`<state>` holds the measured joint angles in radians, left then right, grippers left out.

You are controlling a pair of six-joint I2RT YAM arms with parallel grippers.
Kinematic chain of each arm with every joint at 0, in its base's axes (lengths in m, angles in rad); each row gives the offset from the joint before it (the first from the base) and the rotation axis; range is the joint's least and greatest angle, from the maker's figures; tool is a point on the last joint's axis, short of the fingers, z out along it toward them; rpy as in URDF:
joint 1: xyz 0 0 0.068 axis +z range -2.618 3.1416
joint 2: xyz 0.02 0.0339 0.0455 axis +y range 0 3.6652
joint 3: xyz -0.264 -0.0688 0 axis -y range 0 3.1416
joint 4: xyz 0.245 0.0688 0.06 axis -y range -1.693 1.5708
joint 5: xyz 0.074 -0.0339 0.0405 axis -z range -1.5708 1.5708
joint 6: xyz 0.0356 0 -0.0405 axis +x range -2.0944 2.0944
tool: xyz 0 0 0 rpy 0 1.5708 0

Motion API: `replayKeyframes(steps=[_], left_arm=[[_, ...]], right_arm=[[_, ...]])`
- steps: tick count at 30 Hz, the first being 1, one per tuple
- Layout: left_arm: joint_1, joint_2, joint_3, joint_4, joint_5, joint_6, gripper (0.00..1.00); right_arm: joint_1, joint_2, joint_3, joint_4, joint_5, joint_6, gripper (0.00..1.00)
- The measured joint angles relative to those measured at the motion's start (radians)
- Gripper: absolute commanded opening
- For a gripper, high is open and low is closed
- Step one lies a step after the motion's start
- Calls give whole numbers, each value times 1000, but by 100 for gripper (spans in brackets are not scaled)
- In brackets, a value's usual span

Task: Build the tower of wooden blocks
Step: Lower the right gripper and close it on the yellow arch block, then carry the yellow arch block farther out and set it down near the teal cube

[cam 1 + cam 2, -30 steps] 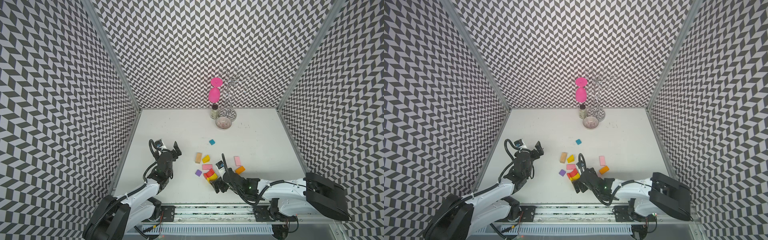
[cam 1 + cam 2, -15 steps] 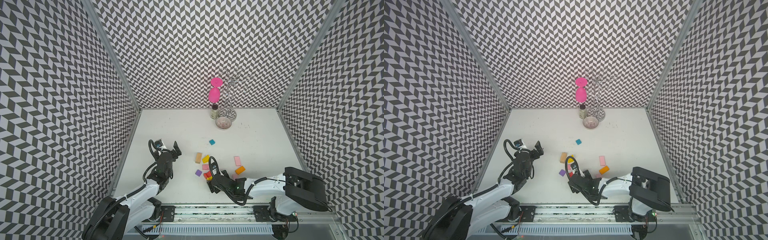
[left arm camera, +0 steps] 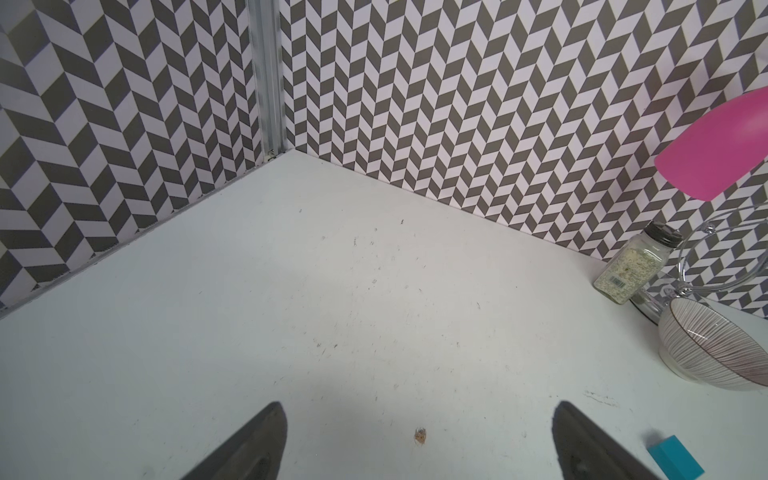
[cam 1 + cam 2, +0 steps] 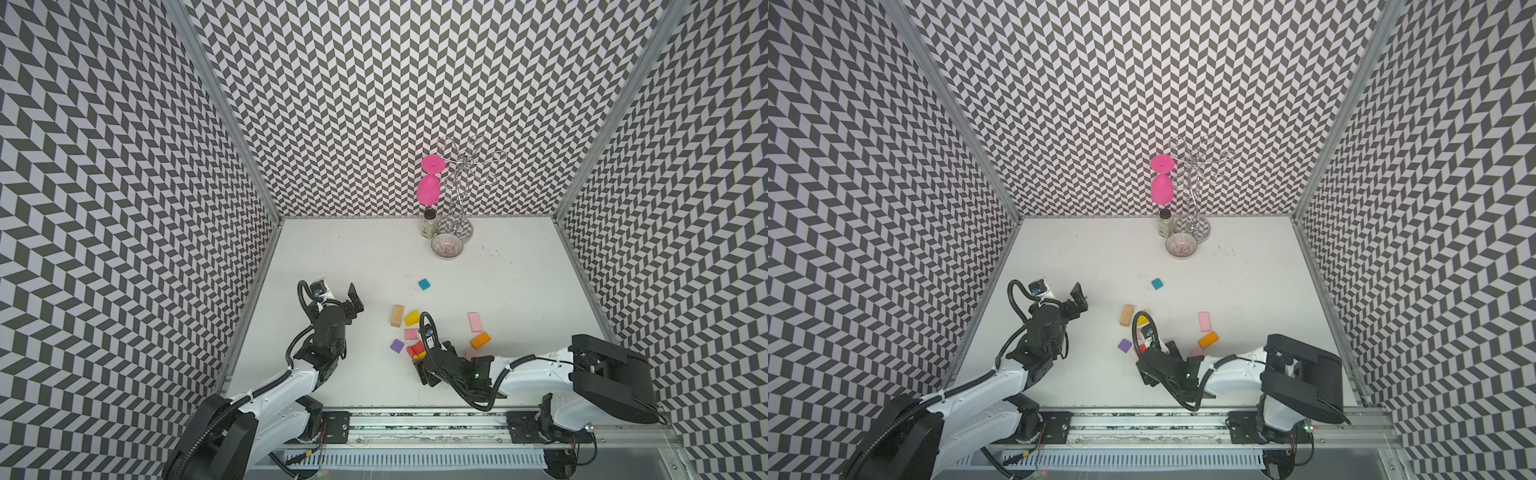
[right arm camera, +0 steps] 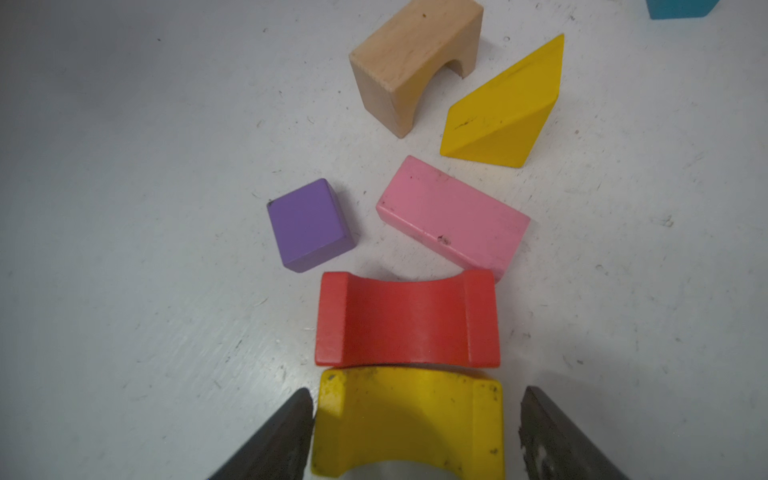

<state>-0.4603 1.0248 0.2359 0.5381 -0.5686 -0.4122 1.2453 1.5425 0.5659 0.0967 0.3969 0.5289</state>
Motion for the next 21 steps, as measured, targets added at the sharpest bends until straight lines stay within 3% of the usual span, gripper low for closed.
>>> replayKeyframes(steps=[5, 15, 21], left_arm=[[-4, 0, 0, 0, 0, 0, 100], [-5, 0, 0, 0, -1, 4, 100], [-6, -5, 0, -5, -24, 8, 100]], right_arm=[[0, 16, 2, -6, 4, 16, 64], [-14, -58, -5, -51, 87, 53, 53], [-162, -194, -16, -56, 131, 53, 50]])
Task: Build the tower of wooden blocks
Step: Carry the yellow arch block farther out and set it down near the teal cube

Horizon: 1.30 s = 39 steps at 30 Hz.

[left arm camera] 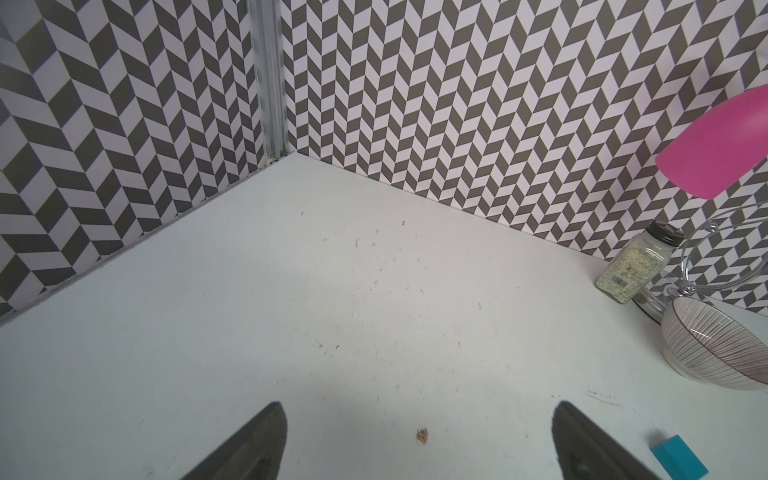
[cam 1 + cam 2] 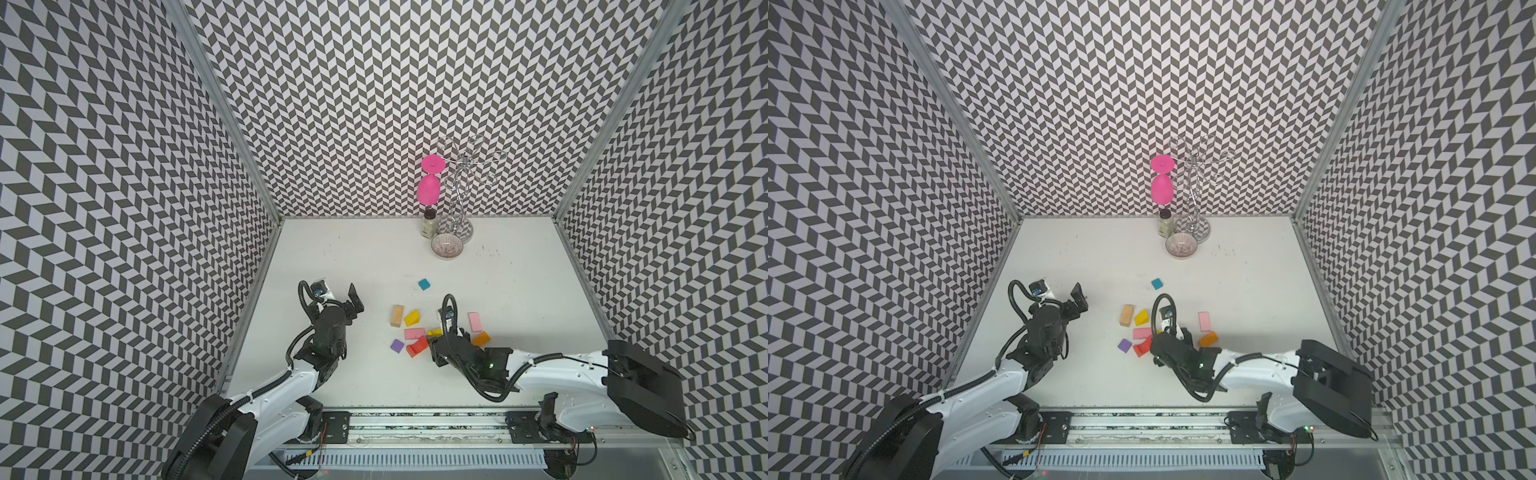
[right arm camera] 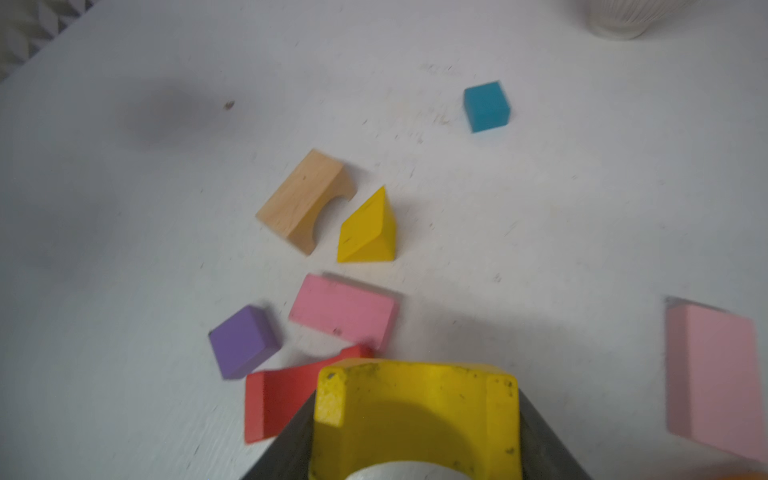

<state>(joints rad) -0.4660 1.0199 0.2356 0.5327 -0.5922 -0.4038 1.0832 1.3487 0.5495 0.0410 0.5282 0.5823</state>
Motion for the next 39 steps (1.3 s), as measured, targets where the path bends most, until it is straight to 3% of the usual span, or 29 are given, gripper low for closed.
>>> replayKeyframes(steps=[5, 10, 17, 24, 31, 35, 39], left_arm=[[2, -53, -23, 21, 1, 18, 100], [2, -106, -77, 62, 18, 37, 100], [2, -105, -82, 79, 6, 45, 100], [4, -107, -82, 81, -3, 45, 100], [4, -113, -82, 90, -3, 45, 100], [5, -113, -82, 95, -2, 45, 100], [5, -113, -82, 95, -2, 46, 100]], right_arm=[[-173, -24, -16, 35, 0, -28, 50], [-267, 48, 1, 69, -27, -52, 48], [-323, 294, 177, 35, -82, -80, 44], [-336, 422, 311, 12, -98, -102, 44], [-355, 475, 343, -2, -97, -92, 57], [-356, 476, 344, -8, -97, -76, 75], [-356, 475, 344, -12, -98, -69, 84]])
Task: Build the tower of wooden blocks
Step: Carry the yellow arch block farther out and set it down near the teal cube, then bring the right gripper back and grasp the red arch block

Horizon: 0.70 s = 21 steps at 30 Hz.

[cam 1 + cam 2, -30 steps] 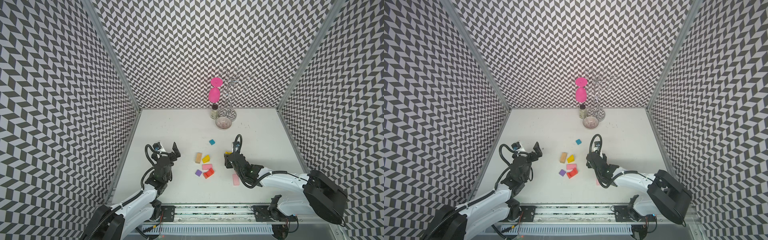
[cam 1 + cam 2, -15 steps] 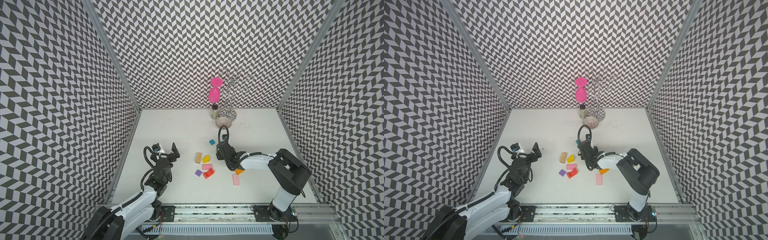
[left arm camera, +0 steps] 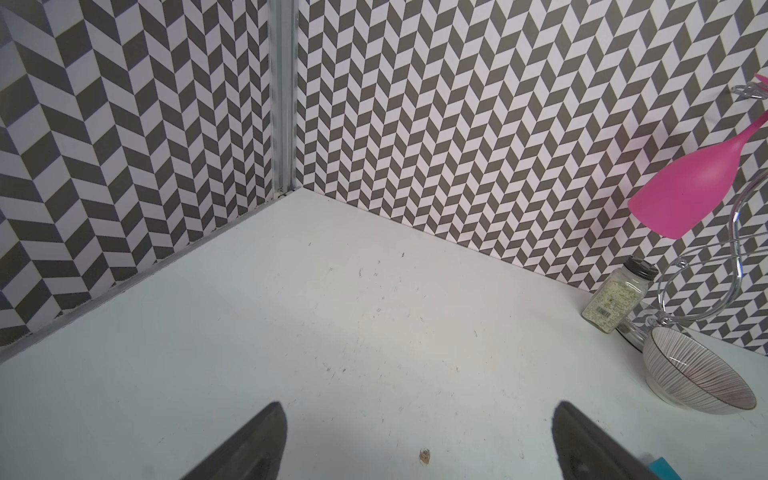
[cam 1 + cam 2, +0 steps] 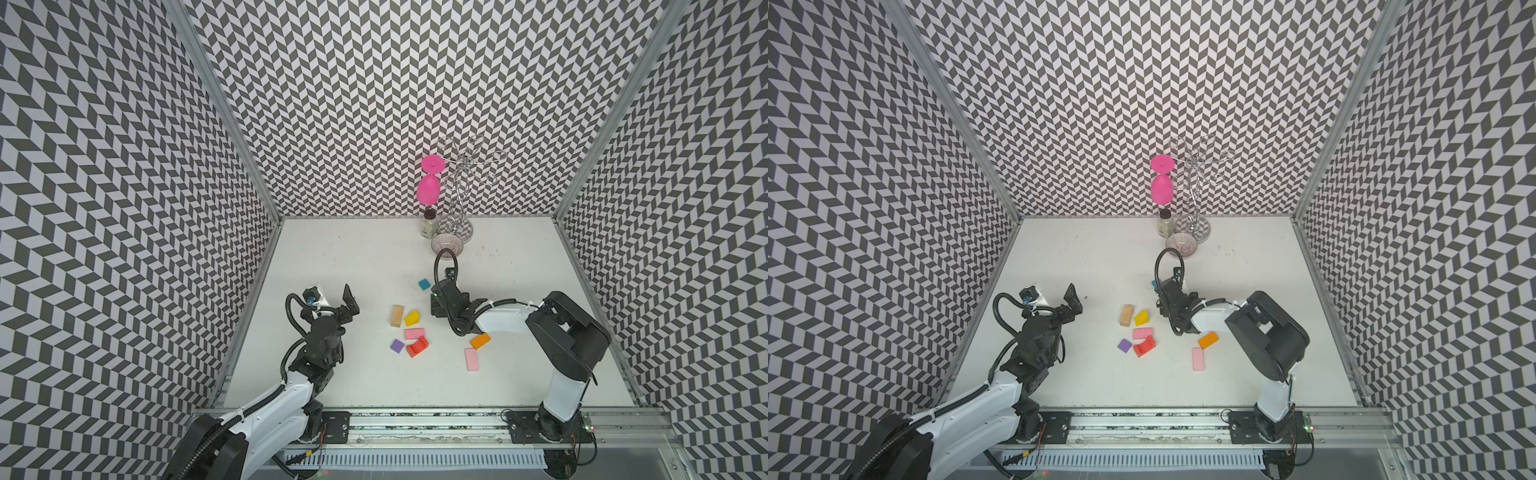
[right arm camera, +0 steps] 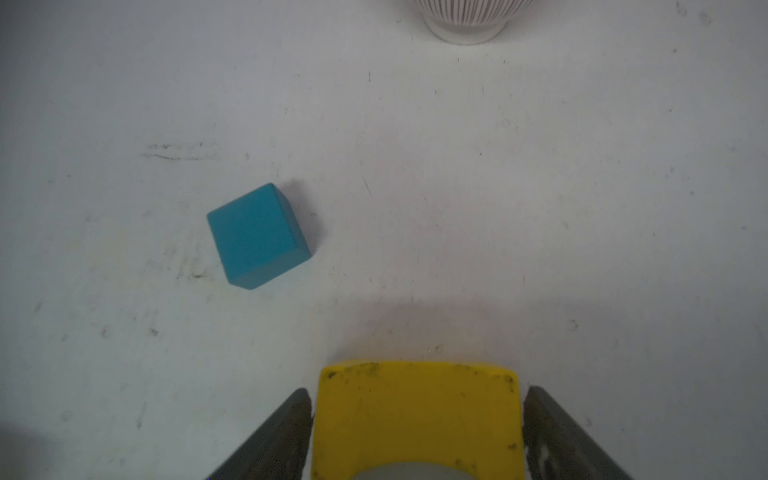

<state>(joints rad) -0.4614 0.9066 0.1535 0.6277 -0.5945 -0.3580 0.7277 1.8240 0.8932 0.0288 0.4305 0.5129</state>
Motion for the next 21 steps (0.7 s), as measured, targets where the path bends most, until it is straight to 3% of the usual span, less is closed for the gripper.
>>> replayKeyframes(steps=[4, 9, 14, 21], left_arm=[[0, 0, 0, 0, 0, 1, 100], [0, 0, 0, 0, 1, 2, 100], [0, 10, 0, 0, 2, 2, 100], [0, 15, 0, 0, 5, 2, 100]], right_arm=[[2, -26, -6, -9, -3, 4, 89], [39, -191, -61, -26, 4, 5, 93], [167, -387, -136, -24, 22, 20, 94], [373, -466, -230, -20, 68, 86, 94]])
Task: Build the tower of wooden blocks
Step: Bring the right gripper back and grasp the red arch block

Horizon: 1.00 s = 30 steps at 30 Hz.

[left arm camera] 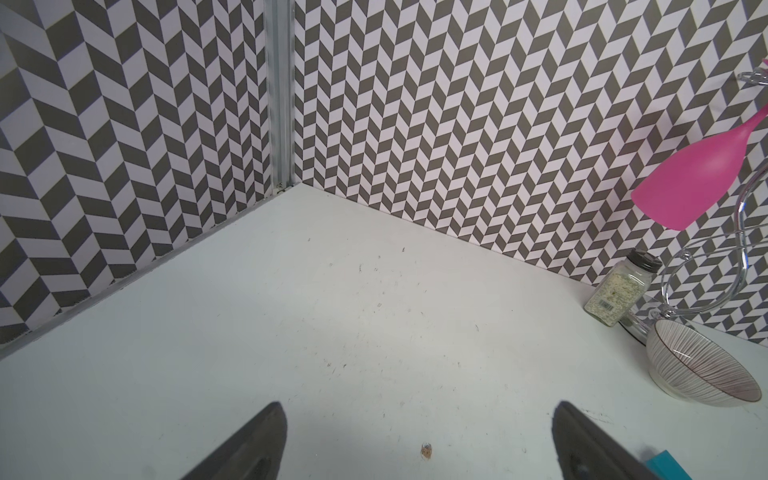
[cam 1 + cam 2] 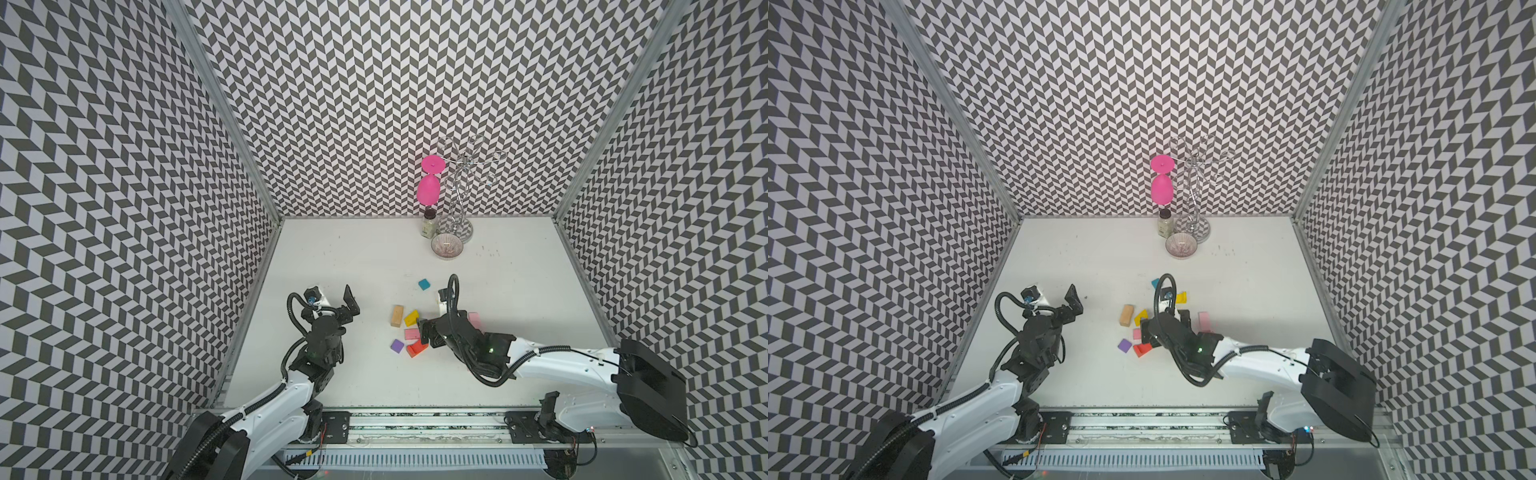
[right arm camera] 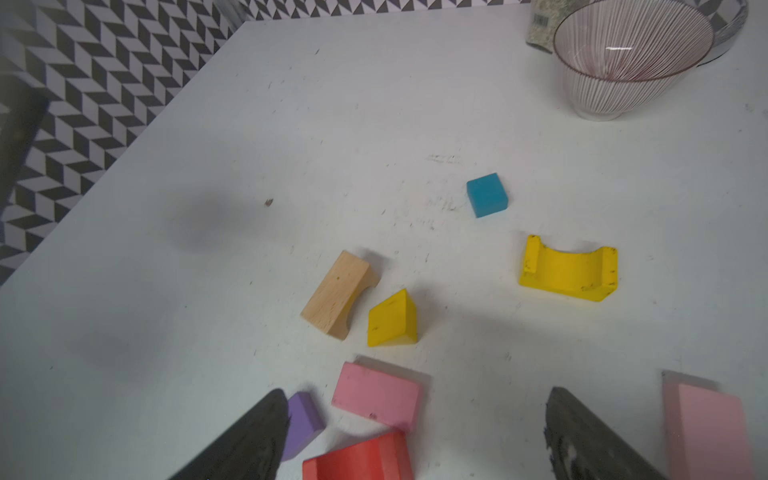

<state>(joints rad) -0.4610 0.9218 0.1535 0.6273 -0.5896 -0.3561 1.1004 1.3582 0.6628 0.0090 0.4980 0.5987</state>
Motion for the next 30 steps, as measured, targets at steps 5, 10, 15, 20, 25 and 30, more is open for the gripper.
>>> replayKeyframes(steps=[5, 10, 15, 20, 25, 30], left_arm=[[0, 0, 0, 0, 0, 0, 100], [0, 0, 0, 0, 0, 0, 100], [0, 0, 0, 0, 0, 0, 100], [0, 0, 0, 0, 0, 0, 100], [0, 0, 0, 0, 0, 0, 100], [0, 0, 0, 0, 1, 0, 100]], right_arm=[[72, 13, -40, 18, 18, 40, 99], [105, 69, -43, 62, 14, 41, 99], [119, 183, -13, 96, -16, 29, 99], [121, 273, 32, 96, -34, 19, 100], [121, 293, 40, 95, -33, 14, 98], [121, 309, 52, 85, -31, 9, 91]])
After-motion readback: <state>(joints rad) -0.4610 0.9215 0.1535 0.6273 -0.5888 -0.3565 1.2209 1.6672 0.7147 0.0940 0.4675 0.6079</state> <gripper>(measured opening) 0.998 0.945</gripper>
